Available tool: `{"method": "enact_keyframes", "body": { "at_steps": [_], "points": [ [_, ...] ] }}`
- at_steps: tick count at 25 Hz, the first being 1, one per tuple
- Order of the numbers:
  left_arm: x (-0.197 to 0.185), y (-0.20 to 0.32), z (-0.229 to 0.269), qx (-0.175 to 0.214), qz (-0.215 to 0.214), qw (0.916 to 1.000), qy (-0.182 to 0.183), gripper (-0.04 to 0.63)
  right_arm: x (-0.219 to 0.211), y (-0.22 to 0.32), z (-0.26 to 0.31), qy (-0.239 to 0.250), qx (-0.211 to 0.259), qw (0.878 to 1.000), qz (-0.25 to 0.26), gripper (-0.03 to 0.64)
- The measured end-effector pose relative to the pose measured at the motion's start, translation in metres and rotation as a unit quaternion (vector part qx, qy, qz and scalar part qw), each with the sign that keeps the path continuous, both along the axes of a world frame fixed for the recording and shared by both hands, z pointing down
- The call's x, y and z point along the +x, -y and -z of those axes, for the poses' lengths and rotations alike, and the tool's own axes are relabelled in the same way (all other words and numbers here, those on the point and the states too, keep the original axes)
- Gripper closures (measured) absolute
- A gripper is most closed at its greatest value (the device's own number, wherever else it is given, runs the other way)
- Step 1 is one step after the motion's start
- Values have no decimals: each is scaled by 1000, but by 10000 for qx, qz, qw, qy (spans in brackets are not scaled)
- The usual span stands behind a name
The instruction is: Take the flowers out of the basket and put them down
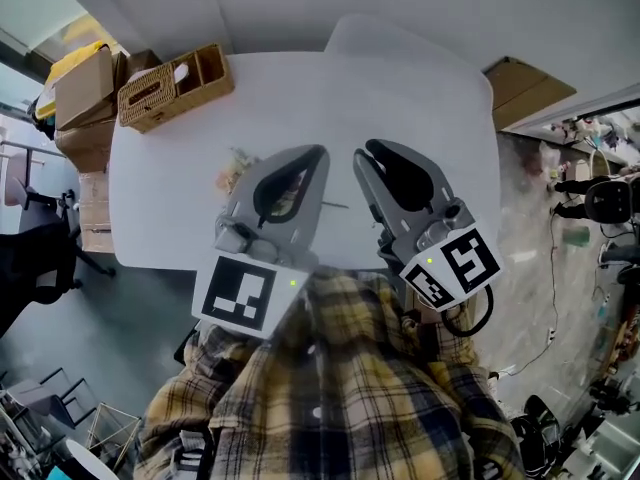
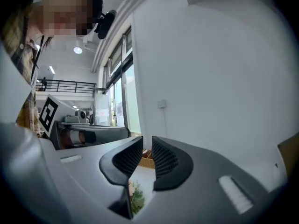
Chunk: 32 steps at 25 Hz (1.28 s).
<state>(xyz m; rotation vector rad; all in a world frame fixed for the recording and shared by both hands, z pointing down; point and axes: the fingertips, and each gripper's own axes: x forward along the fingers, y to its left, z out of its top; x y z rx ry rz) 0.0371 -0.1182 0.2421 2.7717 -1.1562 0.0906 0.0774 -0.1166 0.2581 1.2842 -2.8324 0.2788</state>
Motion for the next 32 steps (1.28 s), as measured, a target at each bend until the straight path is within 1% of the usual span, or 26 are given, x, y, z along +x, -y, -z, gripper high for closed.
{"method": "enact_keyframes", "body": {
  "at_steps": [2, 3, 4, 11, 18, 24, 32],
  "points": [
    [7, 1, 0, -4, -38, 10000, -6, 595, 8, -3, 8, -37, 119, 9998, -148, 574],
    [9, 1, 0, -5, -57, 10000, -6, 595, 11, -5, 11, -34, 161, 9996, -213, 604],
    [12, 1, 0, -10, -76, 10000, -1, 595, 15, -6, 13, -14, 188, 9995, -263, 612],
    [17, 1, -2, -33, -93, 9999, 46, 595, 20, -7, 13, 147, 125, 9995, -250, 612],
    [14, -1, -2, -22, -66, 10000, 62, 595, 14, -7, 10, 142, 5, 9998, -123, 614],
    [14, -2, -3, -35, -78, 9999, 86, 595, 7, -9, 2, 186, -148, 9997, 89, 614],
    [14, -5, -3, -10, -94, 9999, 91, 595, 3, -10, -1, 171, -185, 9996, 131, 614]
  ]
}}
